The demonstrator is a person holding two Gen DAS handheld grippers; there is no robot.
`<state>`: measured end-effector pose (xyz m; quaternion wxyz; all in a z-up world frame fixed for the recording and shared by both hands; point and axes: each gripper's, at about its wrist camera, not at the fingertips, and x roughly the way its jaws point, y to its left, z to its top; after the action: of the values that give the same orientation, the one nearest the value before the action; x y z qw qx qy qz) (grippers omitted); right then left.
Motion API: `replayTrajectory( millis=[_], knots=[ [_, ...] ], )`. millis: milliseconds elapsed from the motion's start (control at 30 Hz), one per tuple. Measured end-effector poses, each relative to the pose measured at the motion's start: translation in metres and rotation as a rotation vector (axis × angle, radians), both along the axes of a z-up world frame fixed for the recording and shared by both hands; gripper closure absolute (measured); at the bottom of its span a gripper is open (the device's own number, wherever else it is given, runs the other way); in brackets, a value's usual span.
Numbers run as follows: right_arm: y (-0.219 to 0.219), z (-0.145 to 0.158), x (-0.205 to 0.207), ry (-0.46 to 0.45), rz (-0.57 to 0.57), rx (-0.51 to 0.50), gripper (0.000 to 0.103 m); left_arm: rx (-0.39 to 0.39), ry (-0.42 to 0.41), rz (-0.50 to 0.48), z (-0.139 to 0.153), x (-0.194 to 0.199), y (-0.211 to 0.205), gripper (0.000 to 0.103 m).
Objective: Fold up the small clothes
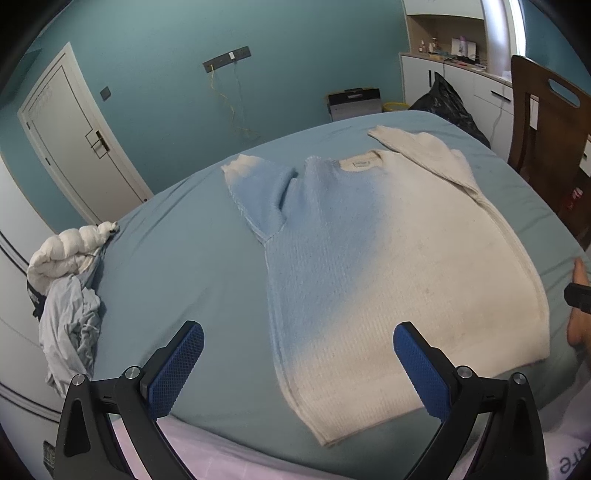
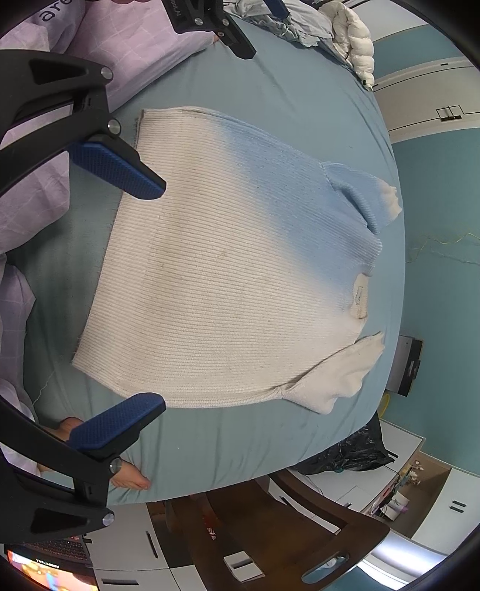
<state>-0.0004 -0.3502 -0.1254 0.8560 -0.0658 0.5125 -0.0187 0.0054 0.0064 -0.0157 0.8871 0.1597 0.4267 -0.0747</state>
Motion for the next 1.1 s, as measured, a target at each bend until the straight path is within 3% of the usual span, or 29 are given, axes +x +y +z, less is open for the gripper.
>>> replayTrajectory(
  millis=[533, 833, 967, 1100],
  knots=[
    [-0.011, -0.003, 0.006, 0.013, -0.007, 0.063, 0.001, -0.013, 0.05, 0.011, -0.015, 0.012, 0.003, 0.0],
    [-0.029, -0.023, 0.014, 0.121, -0.006, 0.133, 0.001, -0.007, 0.138, 0.037, -0.025, 0.038, 0.013, 0.0],
    [-0.036, -0.039, 0.031, 0.181, -0.016, 0.165, 0.001, 0.003, 0.075, 0.086, -0.028, 0.055, 0.027, 0.0],
    [-0.049, -0.058, 0.069, 0.23, -0.02, 0.153, 0.001, -0.081, 0.078, 0.129, -0.041, 0.06, 0.043, 0.0]
  ],
)
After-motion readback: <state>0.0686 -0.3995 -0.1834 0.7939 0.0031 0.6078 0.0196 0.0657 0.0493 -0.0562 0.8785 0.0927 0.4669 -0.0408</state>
